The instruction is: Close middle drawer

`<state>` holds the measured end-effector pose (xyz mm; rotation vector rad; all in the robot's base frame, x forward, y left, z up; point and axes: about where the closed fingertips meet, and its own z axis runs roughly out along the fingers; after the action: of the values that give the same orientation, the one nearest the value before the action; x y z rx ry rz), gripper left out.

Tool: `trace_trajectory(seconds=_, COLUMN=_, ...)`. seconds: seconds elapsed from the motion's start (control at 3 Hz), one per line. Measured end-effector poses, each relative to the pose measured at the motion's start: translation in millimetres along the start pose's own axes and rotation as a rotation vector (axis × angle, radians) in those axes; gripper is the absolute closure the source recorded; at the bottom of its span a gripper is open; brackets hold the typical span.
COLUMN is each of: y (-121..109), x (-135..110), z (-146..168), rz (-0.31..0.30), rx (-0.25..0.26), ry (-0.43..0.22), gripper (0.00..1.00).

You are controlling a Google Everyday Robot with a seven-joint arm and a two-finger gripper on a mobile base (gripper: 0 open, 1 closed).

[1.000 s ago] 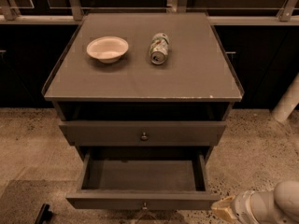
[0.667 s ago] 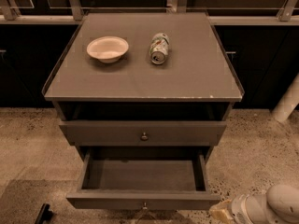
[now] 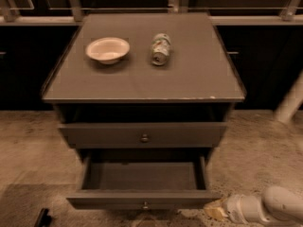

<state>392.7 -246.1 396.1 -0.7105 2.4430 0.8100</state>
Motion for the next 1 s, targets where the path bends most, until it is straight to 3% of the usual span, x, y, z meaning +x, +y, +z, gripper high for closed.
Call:
trace_trajectory(seconds=0.33, y=0.3, x=0.2, z=0.0, rz=0.000, rx=0.000, ry=0.000, gripper=1.00)
trace_trajectory(seconds=1.0, y=3.0, x=-39.4, z=22.0, rz=-0.095, rx=-0.138, ry=-0.110, gripper=1.00)
